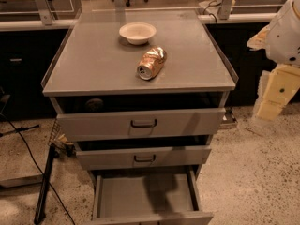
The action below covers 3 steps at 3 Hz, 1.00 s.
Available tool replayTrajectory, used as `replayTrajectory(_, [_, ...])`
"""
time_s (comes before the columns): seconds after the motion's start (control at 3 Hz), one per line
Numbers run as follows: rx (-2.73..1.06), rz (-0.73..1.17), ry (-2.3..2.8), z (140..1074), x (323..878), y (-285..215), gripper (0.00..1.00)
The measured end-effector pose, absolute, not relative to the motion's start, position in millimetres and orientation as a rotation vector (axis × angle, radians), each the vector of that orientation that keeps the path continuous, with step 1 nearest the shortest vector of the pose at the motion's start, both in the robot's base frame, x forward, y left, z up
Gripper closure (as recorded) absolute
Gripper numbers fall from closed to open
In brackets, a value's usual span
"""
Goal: Place orange can into bottom drawer
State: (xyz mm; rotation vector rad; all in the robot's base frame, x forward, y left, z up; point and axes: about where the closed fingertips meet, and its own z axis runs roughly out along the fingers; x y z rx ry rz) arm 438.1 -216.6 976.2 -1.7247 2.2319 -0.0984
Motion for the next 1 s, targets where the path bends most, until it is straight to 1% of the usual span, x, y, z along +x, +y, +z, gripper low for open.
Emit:
replayTrajectory(0.33, [-1.725,-0.098,2.232,976.2,438.1,-216.6,0.0])
replayTrajectory(0.67, [-1.667,-0.069,2.236,975.1,450.9,-213.3,0.0])
replayTrajectory(1.0, [-1.569,0.008,2.233,973.2,481.3,-204.0,0.0])
